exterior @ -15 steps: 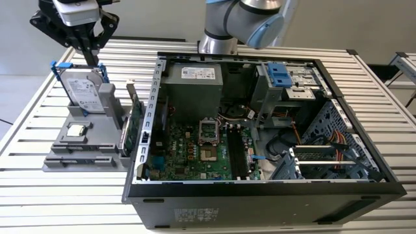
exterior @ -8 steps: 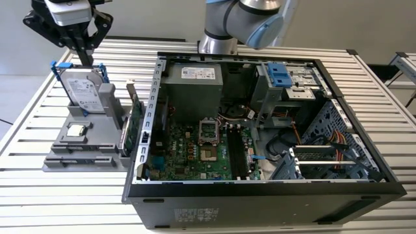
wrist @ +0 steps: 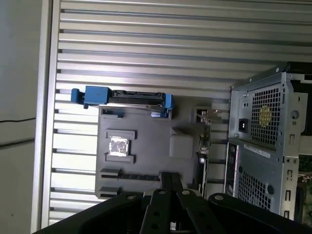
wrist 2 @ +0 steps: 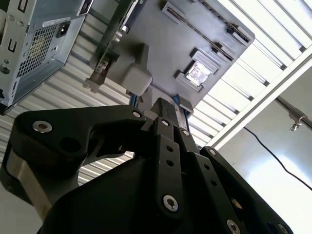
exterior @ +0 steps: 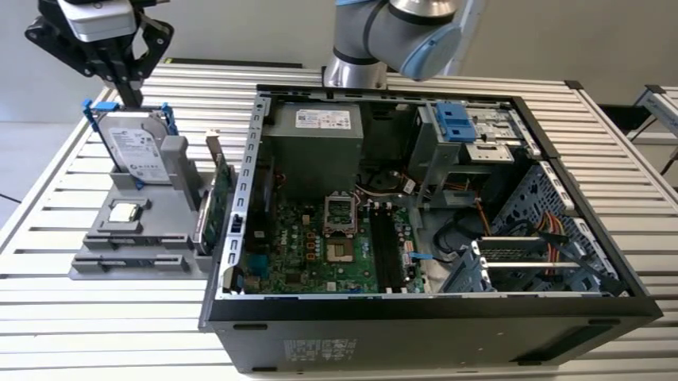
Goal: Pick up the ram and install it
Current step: 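Reach for the ram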
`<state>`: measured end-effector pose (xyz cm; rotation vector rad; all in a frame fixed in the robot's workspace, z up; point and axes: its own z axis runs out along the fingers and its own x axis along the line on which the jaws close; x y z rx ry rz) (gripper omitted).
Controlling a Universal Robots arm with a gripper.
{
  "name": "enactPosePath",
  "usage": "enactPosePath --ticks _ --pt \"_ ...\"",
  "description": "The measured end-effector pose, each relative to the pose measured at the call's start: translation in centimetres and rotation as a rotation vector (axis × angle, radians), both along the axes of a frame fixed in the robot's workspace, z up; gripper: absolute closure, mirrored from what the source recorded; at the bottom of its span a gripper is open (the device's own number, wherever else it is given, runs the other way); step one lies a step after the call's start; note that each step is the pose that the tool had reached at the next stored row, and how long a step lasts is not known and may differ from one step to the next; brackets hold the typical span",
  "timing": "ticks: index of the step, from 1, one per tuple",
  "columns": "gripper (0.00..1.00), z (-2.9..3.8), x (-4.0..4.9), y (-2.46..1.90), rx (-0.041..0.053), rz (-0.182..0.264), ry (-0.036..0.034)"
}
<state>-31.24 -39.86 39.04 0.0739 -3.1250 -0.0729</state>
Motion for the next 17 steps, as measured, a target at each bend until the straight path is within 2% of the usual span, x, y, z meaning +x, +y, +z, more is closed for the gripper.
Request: enactPosePath --ticks 17 --pt "1.0 -0.03 -2.14 0.0 0.0 0.004 0.0"
